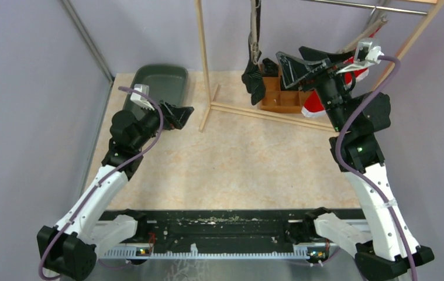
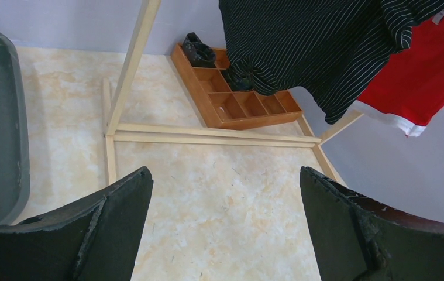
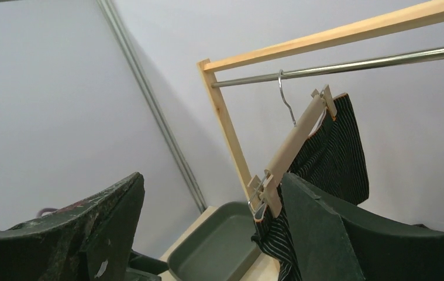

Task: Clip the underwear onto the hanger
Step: Place the hanger at the clothesline.

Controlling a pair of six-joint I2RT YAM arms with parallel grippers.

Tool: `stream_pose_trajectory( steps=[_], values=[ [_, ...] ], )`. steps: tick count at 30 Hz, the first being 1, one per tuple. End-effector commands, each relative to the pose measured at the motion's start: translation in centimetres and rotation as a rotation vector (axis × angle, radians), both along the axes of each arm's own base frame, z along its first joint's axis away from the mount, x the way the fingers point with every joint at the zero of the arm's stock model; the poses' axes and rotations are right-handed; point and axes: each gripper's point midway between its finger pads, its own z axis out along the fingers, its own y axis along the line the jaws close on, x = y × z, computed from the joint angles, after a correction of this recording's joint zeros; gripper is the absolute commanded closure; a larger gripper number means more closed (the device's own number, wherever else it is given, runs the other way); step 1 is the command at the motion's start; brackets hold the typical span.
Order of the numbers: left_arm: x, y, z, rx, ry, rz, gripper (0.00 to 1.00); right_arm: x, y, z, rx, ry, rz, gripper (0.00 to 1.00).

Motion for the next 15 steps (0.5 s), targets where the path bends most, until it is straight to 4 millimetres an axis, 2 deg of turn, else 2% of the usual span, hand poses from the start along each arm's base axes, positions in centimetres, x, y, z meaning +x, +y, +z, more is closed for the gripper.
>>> stream_pose_trajectory(
  steps=[1, 9, 12, 15],
  values=[
    [0.5, 0.0, 1.8, -0.013, -0.041, 0.016, 0.01, 0.0, -0.4, -0.8, -0.032, 0.013, -0.033, 0.14],
    [1.4, -1.8, 2.2, -0.023, -0.04, -0.055, 0.01, 2.6, -0.1, -5.8, -0.117, 0.149, -0.071, 0.13],
    [1.8, -2.7, 3.2, -0.036, -0.05, -0.087, 0.01, 3.1, 0.2, -7.6, -0.134, 0.184, -0.067, 0.12],
    [2.1, -3.7, 5.4, -0.045, -0.097, -0.124, 0.01, 3.3, 0.6, -9.1, -0.153, 0.206, -0.051, 0.12]
  ],
)
